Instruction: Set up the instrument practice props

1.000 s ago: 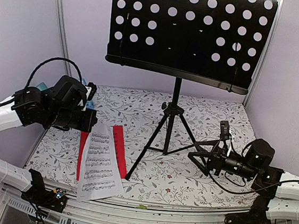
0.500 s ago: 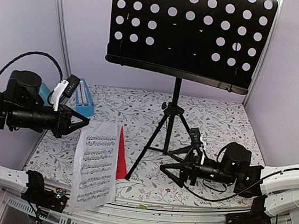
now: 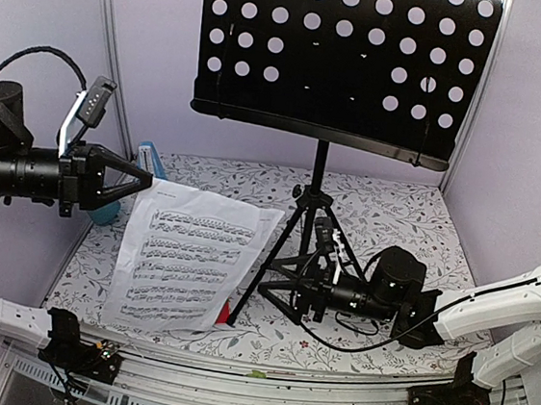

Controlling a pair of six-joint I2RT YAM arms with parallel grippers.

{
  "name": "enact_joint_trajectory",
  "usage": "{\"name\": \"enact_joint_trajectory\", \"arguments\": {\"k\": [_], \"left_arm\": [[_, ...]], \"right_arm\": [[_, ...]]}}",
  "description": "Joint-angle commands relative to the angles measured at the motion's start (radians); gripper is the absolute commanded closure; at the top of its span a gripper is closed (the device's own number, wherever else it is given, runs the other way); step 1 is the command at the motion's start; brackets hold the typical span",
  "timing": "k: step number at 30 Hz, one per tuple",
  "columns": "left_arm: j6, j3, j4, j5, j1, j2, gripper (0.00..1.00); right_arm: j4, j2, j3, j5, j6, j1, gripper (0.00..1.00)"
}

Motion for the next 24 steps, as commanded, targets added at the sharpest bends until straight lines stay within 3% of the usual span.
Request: {"name": "enact_joint_trajectory", "arguments": {"k": [1,9,13,20,24], "left_arm": [[0.037,0.089,0.053,0.033,-0.013,0.049,1.0],[0.045,0.263,0.039,-0.021,-0.012,0.126,1.0],[0.045,0.317,0.013,-0.085,-0.01,0.145,1.0],[0.028,0.334,-0.011,-0.238,-0.008,0.16,1.0],[0.035,0.32,0.008,-0.262,0.002,0.175,1.0]], "right_arm": [[0.146,0.068,0.067,-0.026,-0.01,0.007,0.01],[0.212,0.154,0.194,-0.025,-0.095,0.006,0.01],[0.224,0.169,0.244,-0.071,-0.096,-0.004,0.09],[0.254,0.134,0.258,-0.143,-0.003,-0.022,0.52],[0.175,0.088,0.276,-0.123,0.021,-0.023,0.76]]}}
